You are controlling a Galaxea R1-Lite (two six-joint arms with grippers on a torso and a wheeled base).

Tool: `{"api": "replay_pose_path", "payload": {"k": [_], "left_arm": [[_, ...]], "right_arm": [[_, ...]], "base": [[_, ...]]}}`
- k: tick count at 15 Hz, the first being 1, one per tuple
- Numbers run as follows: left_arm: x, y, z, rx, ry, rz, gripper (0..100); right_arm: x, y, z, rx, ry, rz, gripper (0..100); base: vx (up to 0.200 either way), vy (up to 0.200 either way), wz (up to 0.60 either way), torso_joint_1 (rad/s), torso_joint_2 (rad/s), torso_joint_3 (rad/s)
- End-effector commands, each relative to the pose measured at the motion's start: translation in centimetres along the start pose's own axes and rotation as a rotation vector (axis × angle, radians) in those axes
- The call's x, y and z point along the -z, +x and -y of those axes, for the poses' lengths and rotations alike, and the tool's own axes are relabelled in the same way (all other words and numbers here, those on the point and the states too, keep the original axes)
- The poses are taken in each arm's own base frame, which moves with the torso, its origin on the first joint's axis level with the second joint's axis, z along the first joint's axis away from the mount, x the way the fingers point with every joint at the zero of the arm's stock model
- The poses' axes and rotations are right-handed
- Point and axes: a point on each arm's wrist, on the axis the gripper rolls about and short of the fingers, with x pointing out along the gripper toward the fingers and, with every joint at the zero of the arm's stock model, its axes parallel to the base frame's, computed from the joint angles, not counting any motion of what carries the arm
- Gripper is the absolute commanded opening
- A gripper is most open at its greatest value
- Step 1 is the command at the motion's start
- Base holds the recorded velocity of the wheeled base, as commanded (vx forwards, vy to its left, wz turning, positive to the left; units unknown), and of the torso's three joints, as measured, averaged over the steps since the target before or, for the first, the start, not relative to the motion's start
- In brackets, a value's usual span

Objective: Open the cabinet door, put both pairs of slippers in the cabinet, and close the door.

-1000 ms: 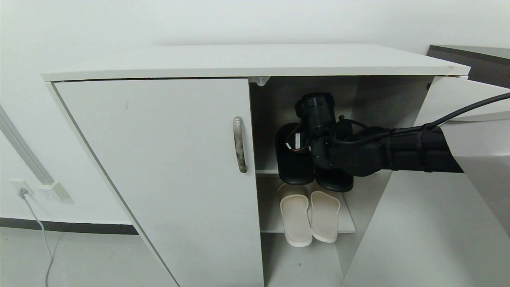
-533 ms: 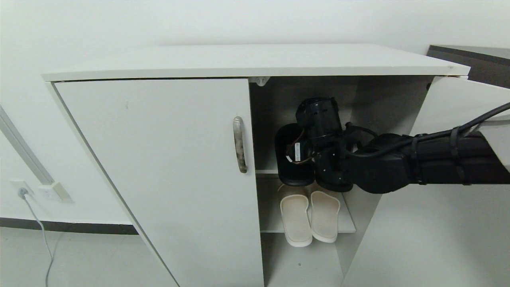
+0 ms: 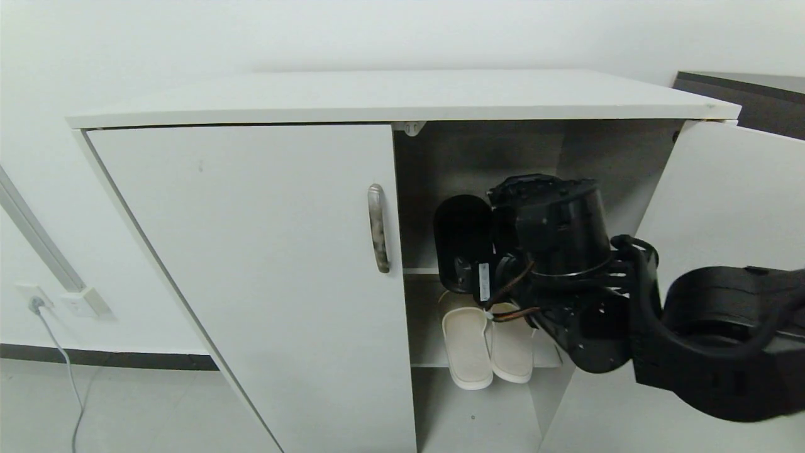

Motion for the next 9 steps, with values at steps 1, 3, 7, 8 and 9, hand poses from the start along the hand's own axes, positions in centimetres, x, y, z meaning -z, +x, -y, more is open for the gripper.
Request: {"api": "replay_pose_path", "payload": {"k": [1, 3, 7, 8, 9], "left_arm": [[0.0, 0.0, 0.0, 0.000, 0.000, 0.000, 0], [0.0, 0.0, 0.0, 0.000, -0.001, 0.000, 0], [0.0, 0.0, 0.0, -0.001, -0.001, 0.000, 0], [0.0, 0.0, 0.0, -0.001, -0.001, -0.001, 0], [0.0, 0.0, 0.0, -0.001, -0.003, -0.001, 0]], "right_arm": [[-0.2, -3.0, 1.3, -0.077, 0.025, 0.031, 0], [0.2, -3.1, 1.4, -0.092, 0.031, 0.034, 0], [1.7, -2.2, 1.0, -0.081, 0.005, -0.001, 0], [2.0, -2.0, 0.9, -0.080, 0.003, -0.006, 0], [2.4, -1.8, 0.8, -0.080, -0.002, -0.006, 0]], "base": [[0.000, 0.000, 0.00, 0.000, 0.00, 0.000], [0.000, 0.000, 0.00, 0.000, 0.00, 0.000], [0.000, 0.000, 0.00, 0.000, 0.00, 0.000], [0.000, 0.000, 0.00, 0.000, 0.00, 0.000], [0.000, 0.000, 0.00, 0.000, 0.00, 0.000]]}}
